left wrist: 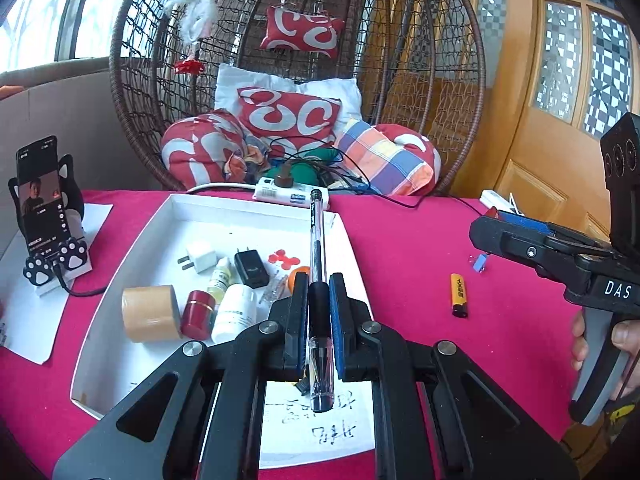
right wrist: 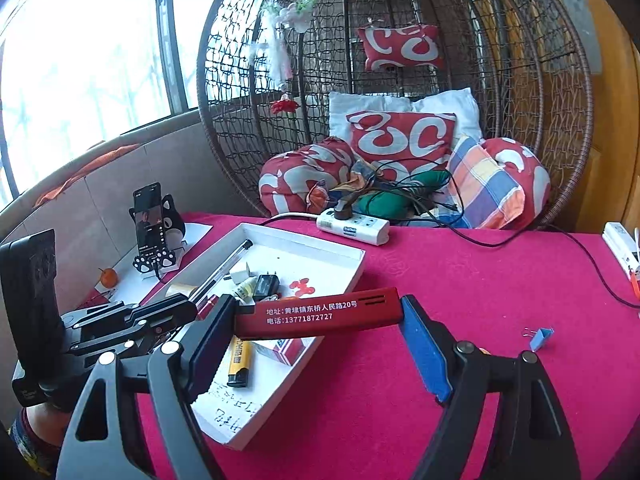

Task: Organize rigid objects
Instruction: 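Carry the black pen with the left gripper while the right carries the red lighter to the tray, then open the left gripper to drop the pen while the right releases the red lighter into the tray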

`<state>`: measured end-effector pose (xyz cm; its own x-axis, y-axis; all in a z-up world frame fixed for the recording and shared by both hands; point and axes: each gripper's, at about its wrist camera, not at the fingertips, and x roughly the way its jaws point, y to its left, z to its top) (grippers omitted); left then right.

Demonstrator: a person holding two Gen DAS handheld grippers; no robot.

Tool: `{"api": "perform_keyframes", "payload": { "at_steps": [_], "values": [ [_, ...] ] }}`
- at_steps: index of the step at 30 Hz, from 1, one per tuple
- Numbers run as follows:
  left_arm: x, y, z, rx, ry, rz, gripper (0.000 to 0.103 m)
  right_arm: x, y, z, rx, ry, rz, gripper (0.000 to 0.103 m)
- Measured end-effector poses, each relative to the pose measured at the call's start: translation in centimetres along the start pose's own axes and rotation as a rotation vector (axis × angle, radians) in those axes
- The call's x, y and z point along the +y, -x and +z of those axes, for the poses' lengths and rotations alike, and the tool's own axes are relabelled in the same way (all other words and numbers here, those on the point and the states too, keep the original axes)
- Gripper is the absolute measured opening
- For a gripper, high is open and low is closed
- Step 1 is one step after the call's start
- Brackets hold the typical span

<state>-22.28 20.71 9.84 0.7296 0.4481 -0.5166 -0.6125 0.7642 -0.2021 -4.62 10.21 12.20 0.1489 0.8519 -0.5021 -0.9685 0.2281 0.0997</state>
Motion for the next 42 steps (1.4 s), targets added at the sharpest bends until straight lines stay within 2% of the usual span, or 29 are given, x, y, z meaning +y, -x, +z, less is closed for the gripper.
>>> {"api": "perform_keyframes", "payload": {
  "at_steps": [10, 22, 28, 42],
  "values": [
    [3.6, -0.5, 0.4, 0.008, 0.034, 0.077, 0.009, 2.7, -4.5, 0.9, 0.072, 0.006, 0.052, 0.082],
    [7.0, -5.0, 1.9, 0.066, 0.044, 0.171, 0.009, 5.8, -10.4, 0.2, 0.153, 0.036, 0.057, 0.082],
    [8.2, -6.1, 2.9, 0.068, 0.053, 0.202, 0.009, 6.7, -11.7, 0.1, 0.142, 0.046, 0.037, 0.082],
    [8.6, -7.2, 3.1, 0.079, 0.056, 0.209, 0.01, 6.6, -12.8, 0.4, 0.138, 0.032, 0.018, 0.082]
  ]
}}
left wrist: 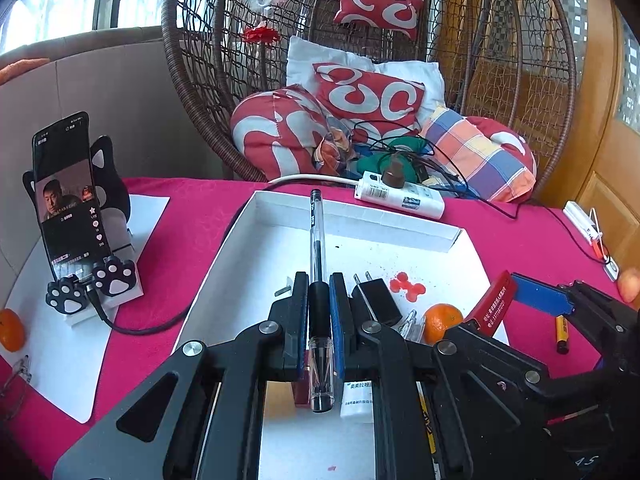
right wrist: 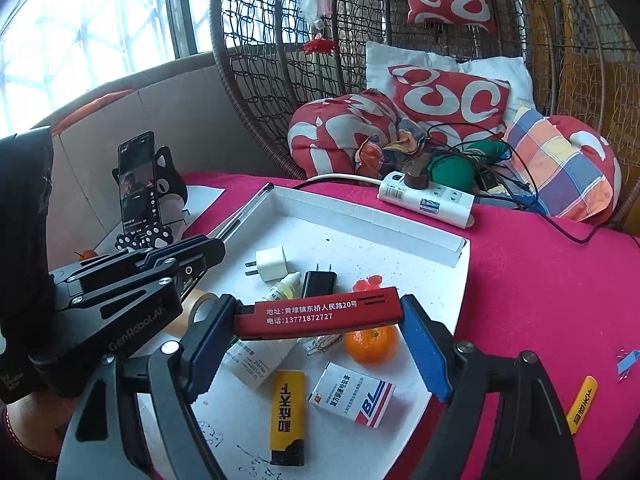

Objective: Organize rigid objects

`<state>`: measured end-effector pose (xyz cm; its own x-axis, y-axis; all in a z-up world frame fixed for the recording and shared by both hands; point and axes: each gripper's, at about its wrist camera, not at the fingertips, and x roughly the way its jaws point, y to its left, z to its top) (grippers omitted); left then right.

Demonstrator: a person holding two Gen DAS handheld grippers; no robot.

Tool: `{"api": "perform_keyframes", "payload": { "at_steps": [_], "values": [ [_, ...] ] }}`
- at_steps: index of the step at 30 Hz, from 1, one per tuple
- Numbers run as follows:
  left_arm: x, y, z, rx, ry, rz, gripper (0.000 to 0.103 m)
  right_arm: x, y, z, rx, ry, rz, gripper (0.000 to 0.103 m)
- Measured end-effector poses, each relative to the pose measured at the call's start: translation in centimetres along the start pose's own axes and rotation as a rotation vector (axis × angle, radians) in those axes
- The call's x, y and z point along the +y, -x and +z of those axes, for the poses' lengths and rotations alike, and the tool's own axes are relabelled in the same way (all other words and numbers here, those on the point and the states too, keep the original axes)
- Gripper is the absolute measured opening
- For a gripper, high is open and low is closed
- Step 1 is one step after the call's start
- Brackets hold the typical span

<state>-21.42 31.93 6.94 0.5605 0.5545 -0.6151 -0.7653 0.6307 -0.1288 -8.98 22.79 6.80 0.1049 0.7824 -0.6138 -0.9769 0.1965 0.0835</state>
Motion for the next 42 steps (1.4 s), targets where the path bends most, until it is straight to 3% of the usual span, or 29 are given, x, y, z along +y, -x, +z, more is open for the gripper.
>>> {"api": "perform_keyframes", "payload": {
  "at_steps": [15, 30, 32, 34, 36, 38, 42],
  "values": [
    [0.8, -2.0, -0.1, 0.042, 0.003, 0.04, 0.009, -0.9, -1.4, 0.4, 0.002, -0.008, -0.048, 0.082],
    [1.3, -3.3, 0.7, 0.065, 0.026, 0.039, 0.01, -2.5, -3.4, 0.5, 0.01, -0.115, -0.052, 0.083],
    [1.2, -3.2, 0.4, 0.069, 0.031, 0.034, 0.021, -2.5, -3.2, 0.3, 0.002, -0.127, -0.042, 0.085],
    [1.3, -2.9, 0.0, 0.072, 0.037, 0.042, 0.07, -2.5, -2.8, 0.3, -0.011, -0.129, -0.038, 0.1],
    [1.8, -2.1, -0.1, 0.045, 0.071, 0.038, 0.093, -2.6, -2.0, 0.2, -0.044, -0.134, -0.057, 0.103],
    [2.1, -1.4, -0.3, 0.025, 0.084, 0.051, 0.102, -2.6, -1.1, 0.2, -0.066, -0.137, -0.057, 0.103],
    [1.7, -0.4, -0.7, 0.017, 0.075, 0.065, 0.103, -2.0, 0.0, 0.0, -0.087, -0.127, -0.056, 0.103]
  ]
}}
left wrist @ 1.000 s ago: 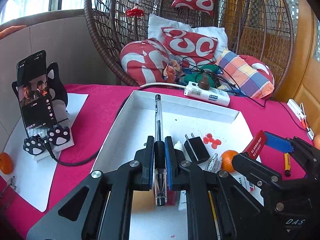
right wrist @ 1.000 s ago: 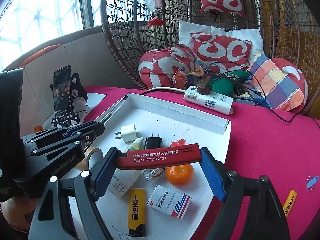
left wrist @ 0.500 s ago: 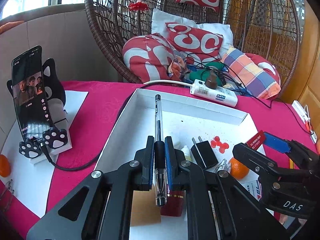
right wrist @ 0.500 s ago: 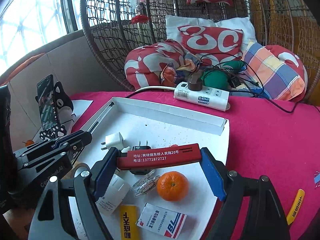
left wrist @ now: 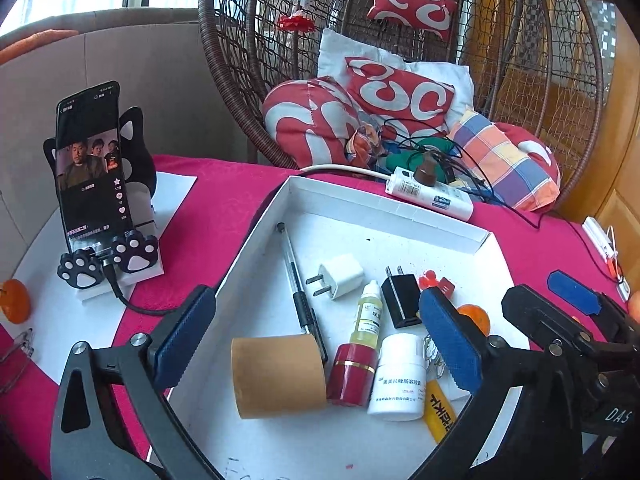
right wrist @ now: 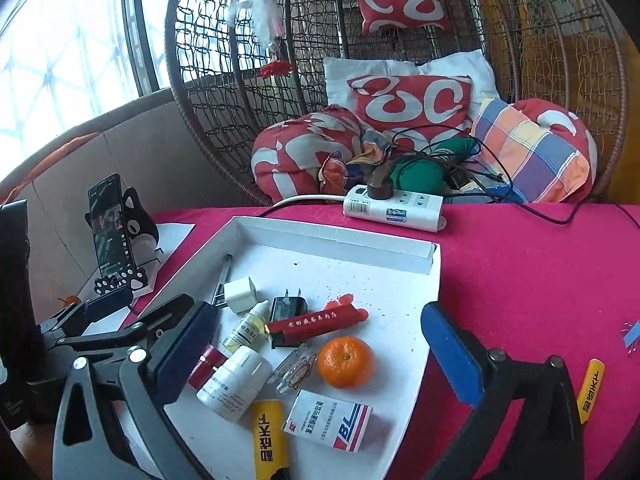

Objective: Organize rigid objects

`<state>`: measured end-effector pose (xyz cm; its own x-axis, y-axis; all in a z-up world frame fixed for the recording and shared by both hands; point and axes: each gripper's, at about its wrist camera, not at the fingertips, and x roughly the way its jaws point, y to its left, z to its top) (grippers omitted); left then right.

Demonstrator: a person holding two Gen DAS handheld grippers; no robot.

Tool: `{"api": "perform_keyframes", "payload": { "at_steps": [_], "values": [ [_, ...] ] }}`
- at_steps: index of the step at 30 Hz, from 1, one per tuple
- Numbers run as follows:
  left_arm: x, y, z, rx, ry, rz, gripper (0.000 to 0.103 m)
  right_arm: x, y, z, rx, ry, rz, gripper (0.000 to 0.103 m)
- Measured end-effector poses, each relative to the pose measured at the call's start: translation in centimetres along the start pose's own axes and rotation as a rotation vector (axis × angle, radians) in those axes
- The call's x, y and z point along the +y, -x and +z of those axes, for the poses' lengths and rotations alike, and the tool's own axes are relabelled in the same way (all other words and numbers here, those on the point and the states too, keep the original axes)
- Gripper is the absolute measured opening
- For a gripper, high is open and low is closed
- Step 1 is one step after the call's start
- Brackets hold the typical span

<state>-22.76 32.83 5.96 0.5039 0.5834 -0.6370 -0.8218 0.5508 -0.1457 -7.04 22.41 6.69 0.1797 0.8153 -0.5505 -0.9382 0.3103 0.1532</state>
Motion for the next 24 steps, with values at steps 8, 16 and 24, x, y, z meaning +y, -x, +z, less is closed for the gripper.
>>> {"api": "perform_keyframes", "payload": {
  "at_steps": [8, 16, 24],
  "values": [
    [0.0, 2.2, -0.5, -0.023, 0.019, 0.01, 0.103, 0.6, 2.5, -0.9, -0.024, 0.022, 0.006, 0.103],
    [-1.5, 6.0, -2.8, -0.079, 0.025, -0.015, 0.103, 1.2, 6.4, -2.6, -0.101, 0.124, -0.052, 0.103],
    [-4.6, 10.0, -4.1, -0.117, -0.072, 0.067, 0.103, 1.4, 10.9, -4.3, -0.175, 0.176, -0.195, 0.103]
  ]
}}
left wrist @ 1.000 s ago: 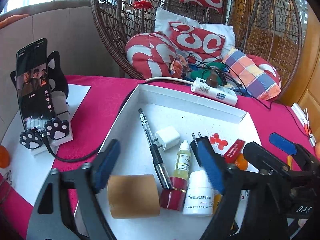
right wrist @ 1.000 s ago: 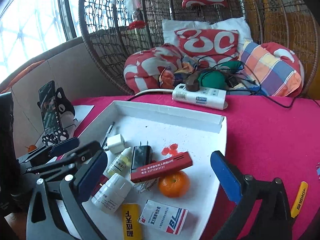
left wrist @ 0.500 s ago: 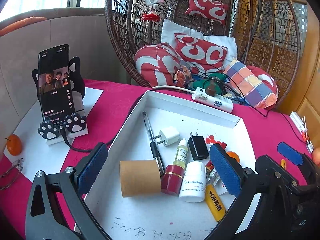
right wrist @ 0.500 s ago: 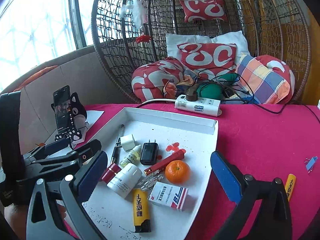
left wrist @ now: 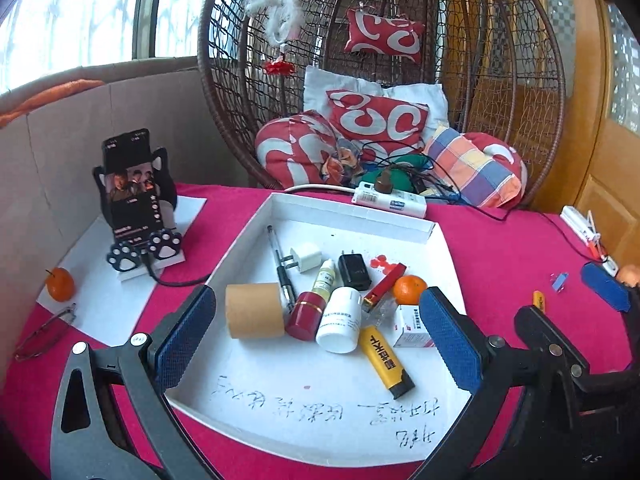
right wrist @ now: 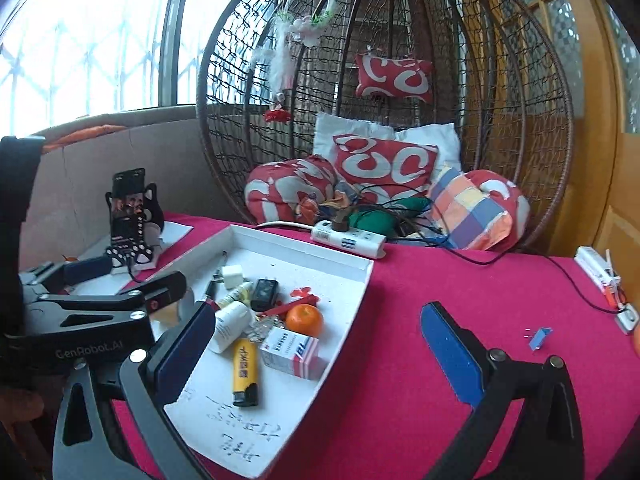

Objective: Organize rigid objects

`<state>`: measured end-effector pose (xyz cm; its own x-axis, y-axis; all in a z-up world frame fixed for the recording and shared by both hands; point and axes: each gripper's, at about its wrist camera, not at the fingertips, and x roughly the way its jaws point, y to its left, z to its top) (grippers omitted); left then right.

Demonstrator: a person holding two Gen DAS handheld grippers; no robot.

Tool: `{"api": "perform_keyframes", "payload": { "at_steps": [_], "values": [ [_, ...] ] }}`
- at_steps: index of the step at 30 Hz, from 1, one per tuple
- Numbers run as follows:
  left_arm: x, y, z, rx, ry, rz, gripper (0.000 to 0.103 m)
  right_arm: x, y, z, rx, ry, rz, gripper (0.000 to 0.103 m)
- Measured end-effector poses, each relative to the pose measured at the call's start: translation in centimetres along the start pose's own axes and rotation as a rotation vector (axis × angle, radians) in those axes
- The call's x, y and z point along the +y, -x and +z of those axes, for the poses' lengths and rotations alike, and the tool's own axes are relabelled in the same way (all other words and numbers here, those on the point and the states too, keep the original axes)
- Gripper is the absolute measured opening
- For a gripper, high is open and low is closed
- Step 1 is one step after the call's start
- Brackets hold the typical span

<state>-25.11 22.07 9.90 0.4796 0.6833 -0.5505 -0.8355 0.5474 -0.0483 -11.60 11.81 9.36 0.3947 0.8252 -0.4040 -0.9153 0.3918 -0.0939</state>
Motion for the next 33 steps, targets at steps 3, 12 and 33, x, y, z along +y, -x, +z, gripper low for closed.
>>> {"api": "perform_keyframes", "payload": {
  "at_steps": [3, 12, 33],
  "values": [
    [-1.0, 1.4, -0.1, -0.022, -0.044, 0.127, 0.103, -0.2, 1.3, -0.2, -0.034, 0.03, -0.07, 0.103],
    [-3.1, 5.9, -1.1, -0.105, -0.04, 0.024, 0.102, -2.7, 5.1, -0.7, -0.097, -0.053, -0.061, 0.103],
    [-6.6, 10.5, -3.6, -0.035, -0.096, -0.02, 0.102, -7.0, 12.3, -2.9, -0.194, -0.243, 0.037, 0.103]
  ]
}}
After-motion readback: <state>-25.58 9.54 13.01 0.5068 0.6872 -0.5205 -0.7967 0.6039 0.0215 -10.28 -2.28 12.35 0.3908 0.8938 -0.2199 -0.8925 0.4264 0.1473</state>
